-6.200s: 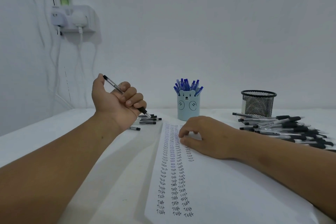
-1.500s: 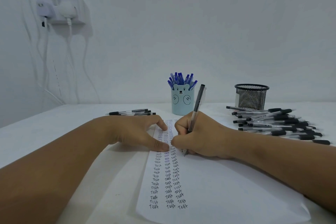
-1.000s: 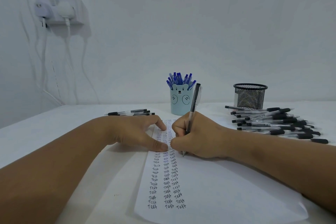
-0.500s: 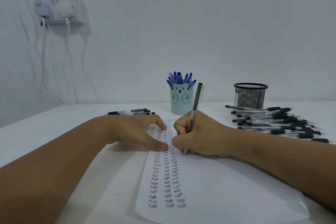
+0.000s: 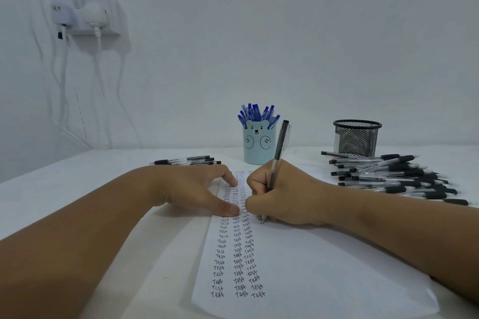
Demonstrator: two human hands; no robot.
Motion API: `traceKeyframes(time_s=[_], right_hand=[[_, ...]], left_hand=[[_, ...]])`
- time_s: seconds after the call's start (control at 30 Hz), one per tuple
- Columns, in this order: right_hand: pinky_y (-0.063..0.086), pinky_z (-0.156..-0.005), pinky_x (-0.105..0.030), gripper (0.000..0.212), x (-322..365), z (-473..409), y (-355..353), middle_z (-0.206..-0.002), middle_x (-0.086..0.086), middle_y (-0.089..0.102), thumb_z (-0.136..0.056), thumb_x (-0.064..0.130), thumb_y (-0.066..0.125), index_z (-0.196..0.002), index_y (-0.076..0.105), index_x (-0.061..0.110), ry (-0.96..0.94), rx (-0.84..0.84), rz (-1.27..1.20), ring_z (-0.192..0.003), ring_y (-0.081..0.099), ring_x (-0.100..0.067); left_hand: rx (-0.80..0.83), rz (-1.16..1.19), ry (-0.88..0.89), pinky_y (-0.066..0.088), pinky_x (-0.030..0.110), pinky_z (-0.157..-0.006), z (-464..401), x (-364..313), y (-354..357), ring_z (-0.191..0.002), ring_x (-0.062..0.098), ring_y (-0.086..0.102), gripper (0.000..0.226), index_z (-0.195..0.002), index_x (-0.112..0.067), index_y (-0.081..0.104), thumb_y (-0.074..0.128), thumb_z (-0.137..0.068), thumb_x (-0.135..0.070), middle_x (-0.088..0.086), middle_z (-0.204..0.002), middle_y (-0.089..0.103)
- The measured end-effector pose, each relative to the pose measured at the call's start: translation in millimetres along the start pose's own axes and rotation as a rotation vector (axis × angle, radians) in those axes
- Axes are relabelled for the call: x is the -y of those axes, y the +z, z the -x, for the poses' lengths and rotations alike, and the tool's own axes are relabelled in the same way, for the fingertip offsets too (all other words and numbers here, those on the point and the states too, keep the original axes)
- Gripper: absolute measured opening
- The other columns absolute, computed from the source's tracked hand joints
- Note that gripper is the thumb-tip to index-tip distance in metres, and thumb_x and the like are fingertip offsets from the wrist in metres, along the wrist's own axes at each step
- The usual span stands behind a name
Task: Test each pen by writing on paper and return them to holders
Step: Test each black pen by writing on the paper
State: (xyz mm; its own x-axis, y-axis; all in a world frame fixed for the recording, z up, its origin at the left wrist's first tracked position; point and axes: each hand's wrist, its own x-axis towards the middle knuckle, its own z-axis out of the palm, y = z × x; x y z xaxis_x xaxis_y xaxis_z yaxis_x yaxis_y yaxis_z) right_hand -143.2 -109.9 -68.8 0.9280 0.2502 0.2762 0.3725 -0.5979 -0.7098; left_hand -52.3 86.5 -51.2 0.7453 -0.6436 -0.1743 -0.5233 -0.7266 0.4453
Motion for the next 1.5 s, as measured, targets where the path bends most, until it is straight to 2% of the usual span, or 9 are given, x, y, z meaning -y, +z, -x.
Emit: traceKeyframes(time_s=[0.23,0.47,0.6,0.73,1.03,1.43,1.5], right_hand=[[0.028,-0.045,-0.019,0.044,0.9,-0.6,0.0,-0.047,-0.003,0.036,-0.079,-0.001,0.065,-0.05,0.037,0.014,-0.009,-0.005,0.022,-0.044,0.031,-0.012],[0.028,-0.046,-0.021,0.042,-0.9,-0.1,-1.1,-0.046,-0.002,0.034,-0.079,-0.002,0.063,-0.05,0.036,0.014,-0.015,-0.024,0.014,-0.045,0.031,-0.014],[0.029,-0.046,-0.021,0.044,-0.6,-0.1,-0.9,-0.048,-0.004,0.036,-0.079,-0.002,0.064,-0.049,0.036,0.016,-0.018,-0.012,0.019,-0.047,0.033,-0.015],[0.028,-0.047,-0.021,0.045,-0.8,-0.5,-1.2,-0.049,-0.006,0.035,-0.079,-0.001,0.065,-0.049,0.036,0.016,-0.018,0.003,0.014,-0.046,0.031,-0.013],[0.027,-0.045,-0.019,0.045,-0.2,-1.4,-1.5,-0.047,-0.004,0.034,-0.079,-0.003,0.064,-0.049,0.037,0.014,-0.017,0.018,0.008,-0.043,0.029,-0.011],[0.027,-0.047,-0.022,0.046,-2.3,-1.0,-2.1,-0.048,-0.004,0.033,-0.079,-0.002,0.064,-0.049,0.034,0.016,-0.028,-0.01,0.015,-0.046,0.029,-0.012],[0.027,-0.048,-0.023,0.047,-2.7,-1.1,-1.9,-0.048,-0.004,0.033,-0.079,-0.002,0.065,-0.048,0.034,0.017,-0.032,-0.009,0.018,-0.046,0.029,-0.013]], left_hand=[[0.008,-0.011,0.0,0.027,0.032,-0.116,0.6,0.4,-0.8,-0.14,0.008,0.035,0.069,-0.124,-0.051,0.05,0.081,-0.065,-0.068,-0.02,-0.149,0.04],[0.002,-0.024,-0.004,0.026,0.035,-0.119,0.8,-0.4,-0.1,-0.141,0.007,0.033,0.083,-0.123,-0.054,0.05,0.076,-0.048,-0.079,-0.022,-0.151,0.037],[0.007,-0.019,0.004,0.026,0.035,-0.119,1.0,-0.4,0.1,-0.141,0.008,0.034,0.08,-0.124,-0.052,0.05,0.077,-0.052,-0.075,-0.021,-0.151,0.038],[0.009,-0.022,-0.001,0.027,0.036,-0.12,1.0,-0.2,-0.2,-0.141,0.008,0.035,0.087,-0.123,-0.053,0.05,0.075,-0.044,-0.08,-0.021,-0.151,0.039],[0.002,-0.029,0.0,0.027,0.034,-0.119,0.6,0.0,-0.2,-0.142,0.008,0.033,0.088,-0.124,-0.052,0.05,0.075,-0.044,-0.08,-0.021,-0.151,0.038],[0.012,-0.03,-0.004,0.026,0.034,-0.118,1.4,-1.5,-0.8,-0.142,0.008,0.032,0.072,-0.127,-0.051,0.05,0.081,-0.064,-0.07,-0.02,-0.152,0.036],[0.007,-0.027,-0.007,0.026,0.034,-0.118,1.7,-1.8,-0.6,-0.142,0.008,0.033,0.074,-0.126,-0.051,0.05,0.08,-0.061,-0.07,-0.02,-0.152,0.037]])
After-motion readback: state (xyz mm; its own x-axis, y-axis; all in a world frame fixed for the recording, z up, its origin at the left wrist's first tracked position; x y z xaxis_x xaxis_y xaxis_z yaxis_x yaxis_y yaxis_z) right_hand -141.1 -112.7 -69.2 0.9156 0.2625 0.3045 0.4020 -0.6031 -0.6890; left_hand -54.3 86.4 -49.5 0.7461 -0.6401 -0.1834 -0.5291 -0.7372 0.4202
